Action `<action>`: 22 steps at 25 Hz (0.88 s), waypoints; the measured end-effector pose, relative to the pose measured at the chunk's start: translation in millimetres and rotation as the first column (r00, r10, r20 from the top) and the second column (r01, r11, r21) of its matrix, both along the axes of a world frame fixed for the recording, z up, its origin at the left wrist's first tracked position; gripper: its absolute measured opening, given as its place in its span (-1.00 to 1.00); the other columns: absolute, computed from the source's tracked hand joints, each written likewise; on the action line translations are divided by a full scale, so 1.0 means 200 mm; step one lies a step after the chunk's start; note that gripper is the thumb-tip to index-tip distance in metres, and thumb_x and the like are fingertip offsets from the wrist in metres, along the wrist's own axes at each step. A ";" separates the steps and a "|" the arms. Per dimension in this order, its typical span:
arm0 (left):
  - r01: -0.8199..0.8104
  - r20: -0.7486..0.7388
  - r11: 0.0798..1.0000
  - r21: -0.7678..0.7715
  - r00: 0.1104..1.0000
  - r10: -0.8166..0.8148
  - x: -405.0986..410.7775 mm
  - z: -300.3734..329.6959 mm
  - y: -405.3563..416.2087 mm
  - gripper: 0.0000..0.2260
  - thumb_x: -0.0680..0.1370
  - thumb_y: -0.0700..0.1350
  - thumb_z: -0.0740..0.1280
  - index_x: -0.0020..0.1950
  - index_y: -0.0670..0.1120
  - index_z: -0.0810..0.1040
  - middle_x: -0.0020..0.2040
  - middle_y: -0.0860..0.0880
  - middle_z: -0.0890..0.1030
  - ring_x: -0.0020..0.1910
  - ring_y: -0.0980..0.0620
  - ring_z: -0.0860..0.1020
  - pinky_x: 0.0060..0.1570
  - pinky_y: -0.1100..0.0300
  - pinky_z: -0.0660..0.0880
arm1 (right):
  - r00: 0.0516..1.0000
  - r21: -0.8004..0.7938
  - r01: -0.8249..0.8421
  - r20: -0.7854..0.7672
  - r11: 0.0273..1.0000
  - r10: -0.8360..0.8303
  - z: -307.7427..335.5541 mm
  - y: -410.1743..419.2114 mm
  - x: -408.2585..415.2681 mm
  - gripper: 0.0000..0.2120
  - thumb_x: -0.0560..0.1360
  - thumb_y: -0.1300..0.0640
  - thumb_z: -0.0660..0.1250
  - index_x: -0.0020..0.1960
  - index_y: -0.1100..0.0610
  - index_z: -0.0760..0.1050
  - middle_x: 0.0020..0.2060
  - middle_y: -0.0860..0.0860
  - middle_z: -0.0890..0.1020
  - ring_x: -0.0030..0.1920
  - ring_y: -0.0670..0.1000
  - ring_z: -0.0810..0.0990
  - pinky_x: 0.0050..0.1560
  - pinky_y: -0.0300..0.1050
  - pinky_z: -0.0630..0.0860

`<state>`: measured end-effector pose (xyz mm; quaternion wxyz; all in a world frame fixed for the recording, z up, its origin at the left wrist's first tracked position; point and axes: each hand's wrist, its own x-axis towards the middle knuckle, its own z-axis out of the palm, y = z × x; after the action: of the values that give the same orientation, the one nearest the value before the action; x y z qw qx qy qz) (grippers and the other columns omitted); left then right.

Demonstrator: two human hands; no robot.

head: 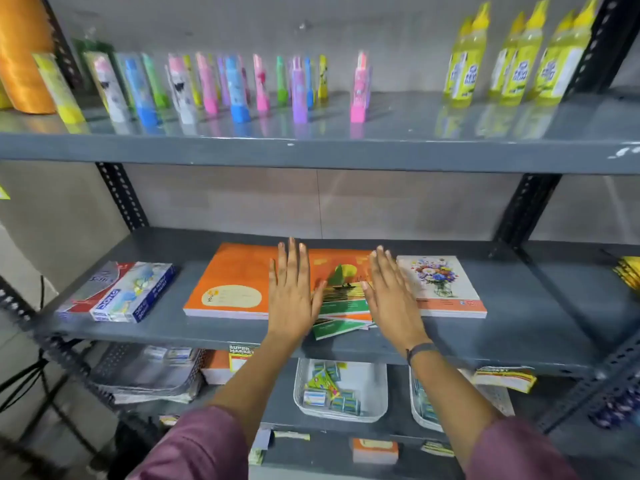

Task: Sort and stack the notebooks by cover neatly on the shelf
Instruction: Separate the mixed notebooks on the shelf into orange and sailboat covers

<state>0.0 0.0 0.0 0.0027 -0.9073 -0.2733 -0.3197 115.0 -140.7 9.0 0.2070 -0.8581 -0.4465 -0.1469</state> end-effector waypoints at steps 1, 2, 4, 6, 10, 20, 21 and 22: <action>0.022 -0.036 0.991 -0.129 0.999 -0.027 0.04 -0.05 0.02 -0.36 0.56 0.08 0.07 0.52 -0.19 -0.06 0.55 -0.21 0.04 0.54 -0.15 -0.06 0.52 -0.11 0.04 | 0.996 -0.047 0.002 -0.093 0.999 -0.007 -0.04 0.04 0.04 -0.47 0.63 0.06 0.05 0.54 0.19 0.02 0.55 0.13 0.11 0.55 0.11 0.08 0.55 0.00 0.09; 0.041 -0.073 0.970 -0.241 0.995 -0.060 0.08 -0.09 0.05 -0.36 0.56 0.06 0.07 0.52 -0.20 -0.10 0.56 -0.21 0.02 0.55 -0.14 -0.06 0.53 -0.08 0.03 | 0.983 -0.100 -0.008 -0.183 0.995 -0.011 -0.06 0.08 0.07 -0.47 0.62 0.09 0.06 0.54 0.19 0.02 0.54 0.15 0.13 0.54 0.14 0.11 0.55 -0.01 0.11; 0.012 -0.171 0.909 -0.417 0.981 -0.091 0.14 -0.20 0.09 -0.35 0.58 0.05 0.08 0.52 -0.21 -0.14 0.56 -0.20 0.00 0.55 -0.14 -0.05 0.54 -0.02 0.00 | 0.949 -0.215 0.031 -0.300 0.976 -0.096 -0.11 0.14 0.12 -0.47 0.61 0.13 0.09 0.53 0.20 0.04 0.52 0.20 0.16 0.52 0.19 0.16 0.51 0.01 0.18; -0.033 -0.251 0.876 -0.480 0.963 -0.102 0.21 -0.26 0.12 -0.34 0.58 0.06 0.10 0.51 -0.23 -0.11 0.56 -0.19 0.06 0.54 -0.14 0.01 0.53 -0.01 0.00 | 0.897 -0.216 0.115 -0.396 0.970 -0.195 -0.15 0.21 0.15 -0.52 0.60 0.18 0.12 0.49 0.22 0.16 0.43 0.26 0.32 0.43 0.23 0.33 0.42 0.03 0.34; -0.093 -0.192 0.848 -0.522 0.981 -0.010 0.30 -0.29 0.12 -0.41 0.52 -0.04 0.24 0.46 -0.25 0.15 0.34 -0.24 0.46 0.36 -0.20 0.35 0.34 0.00 0.31 | 0.809 -0.090 0.281 -0.513 0.956 -0.286 -0.18 0.26 0.18 -0.63 0.54 0.28 0.23 0.35 0.22 0.42 0.17 0.22 0.58 0.18 0.20 0.55 0.23 0.05 0.51; 0.298 0.204 -0.195 -0.935 0.897 0.393 0.61 -0.03 0.09 -0.82 0.39 -0.44 0.35 -0.21 -0.18 0.48 -0.11 -0.17 0.57 -0.28 -0.09 0.56 -0.41 0.24 0.55 | 0.708 0.044 0.403 -0.649 0.914 -0.281 -0.09 0.13 0.38 -0.57 0.49 0.32 0.34 0.35 0.21 0.42 0.22 0.16 0.59 0.24 0.16 0.54 0.29 -0.03 0.47; 0.307 0.208 -0.214 -0.927 0.898 0.387 0.65 0.00 0.06 -0.83 0.40 -0.43 0.35 -0.16 -0.19 0.47 -0.14 -0.17 0.57 -0.35 -0.06 0.54 -0.58 0.30 0.50 | 0.732 0.052 0.410 -0.614 0.911 -0.295 -0.07 0.10 0.43 -0.54 0.49 0.32 0.34 0.37 0.21 0.40 0.24 0.17 0.57 0.27 0.17 0.52 0.31 -0.02 0.45; 0.311 0.209 -0.220 -0.924 0.897 0.390 0.70 0.02 0.02 -0.80 0.41 -0.42 0.34 -0.08 -0.18 0.44 -0.19 -0.16 0.56 -0.38 -0.02 0.52 -0.68 0.35 0.44 | 0.757 0.055 0.420 -0.572 0.906 -0.316 -0.04 0.06 0.48 -0.54 0.48 0.32 0.34 0.37 0.21 0.41 0.25 0.17 0.57 0.28 0.17 0.52 0.32 -0.02 0.44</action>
<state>140.1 4.3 3.6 -0.7570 -0.4496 -0.4401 -0.1768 210.7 -128.8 1.4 0.3699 -0.9121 -0.1742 0.0287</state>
